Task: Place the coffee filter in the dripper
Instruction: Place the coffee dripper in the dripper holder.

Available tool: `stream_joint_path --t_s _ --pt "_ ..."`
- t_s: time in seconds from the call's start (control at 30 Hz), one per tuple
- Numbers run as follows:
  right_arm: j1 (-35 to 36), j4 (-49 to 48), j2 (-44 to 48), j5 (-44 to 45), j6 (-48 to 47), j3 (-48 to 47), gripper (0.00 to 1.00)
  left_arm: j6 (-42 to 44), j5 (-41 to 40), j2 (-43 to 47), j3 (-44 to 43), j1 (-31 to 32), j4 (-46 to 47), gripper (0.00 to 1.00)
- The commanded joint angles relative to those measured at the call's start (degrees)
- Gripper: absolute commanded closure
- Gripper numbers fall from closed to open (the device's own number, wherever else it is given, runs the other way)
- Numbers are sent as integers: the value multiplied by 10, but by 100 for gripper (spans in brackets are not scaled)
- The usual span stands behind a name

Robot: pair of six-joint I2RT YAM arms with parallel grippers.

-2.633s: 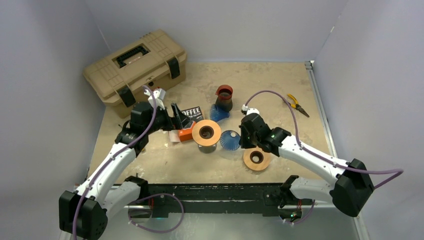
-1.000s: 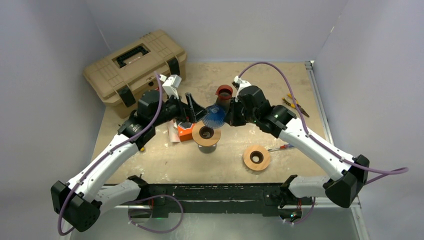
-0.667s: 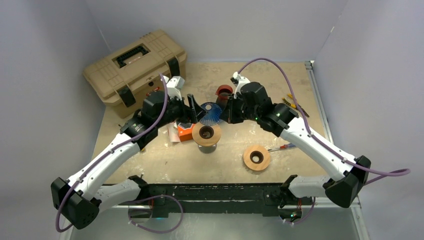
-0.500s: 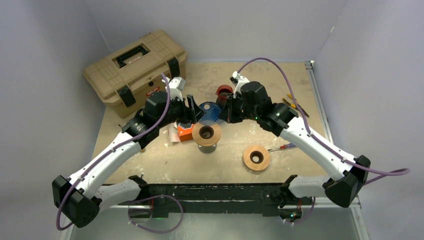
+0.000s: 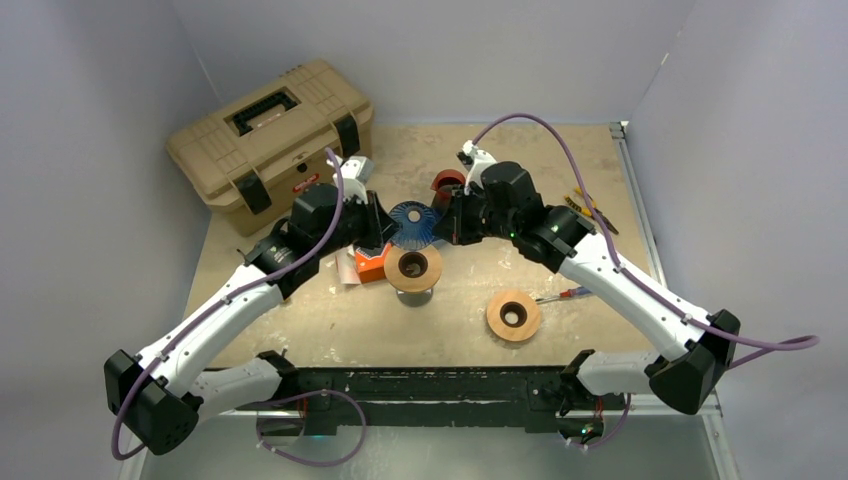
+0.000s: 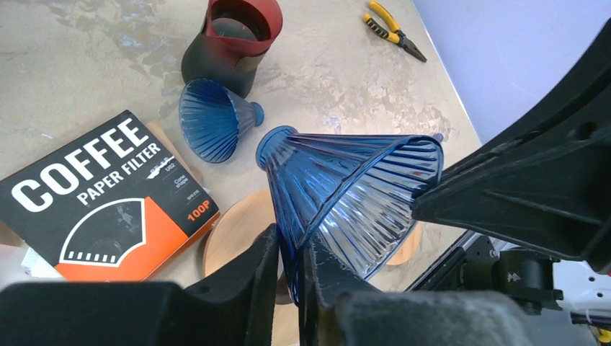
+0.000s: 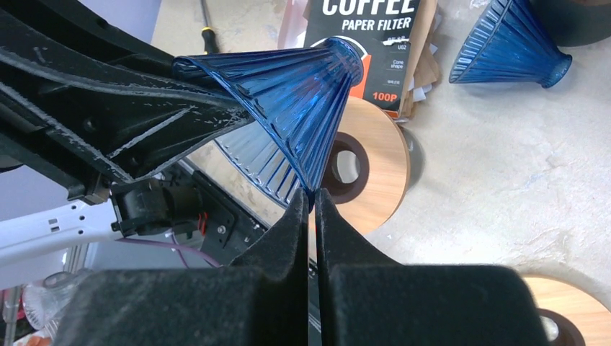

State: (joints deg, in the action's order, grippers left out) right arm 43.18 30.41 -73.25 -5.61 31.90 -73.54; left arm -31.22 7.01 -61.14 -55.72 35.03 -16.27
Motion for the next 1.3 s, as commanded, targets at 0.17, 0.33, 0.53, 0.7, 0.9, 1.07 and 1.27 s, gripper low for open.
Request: stream_joint_path --t_s 0.17,0.33,0.53,0.7,0.9,1.07,1.27 --pt "2 -70 41 -9 -18 13 68 -1 -3 9 -14 1 4 97" --pt "2 -69 57 19 -23 11 37 -6 3 12 -14 1 6 100" --pt "2 -70 72 33 -33 17 13 -18 -3 13 -13 0 3 100" --pt "2 -70 84 50 -43 18 3 -23 3 8 -25 0 -13 100" --pt "2 -75 93 43 -51 19 3 -34 15 -11 -53 0 -48 100" --pt "2 -86 107 43 -54 23 1 -48 -7 -48 -101 0 -127 100" --pt "2 -89 114 37 -66 23 1 -57 27 -82 -137 0 -170 100"
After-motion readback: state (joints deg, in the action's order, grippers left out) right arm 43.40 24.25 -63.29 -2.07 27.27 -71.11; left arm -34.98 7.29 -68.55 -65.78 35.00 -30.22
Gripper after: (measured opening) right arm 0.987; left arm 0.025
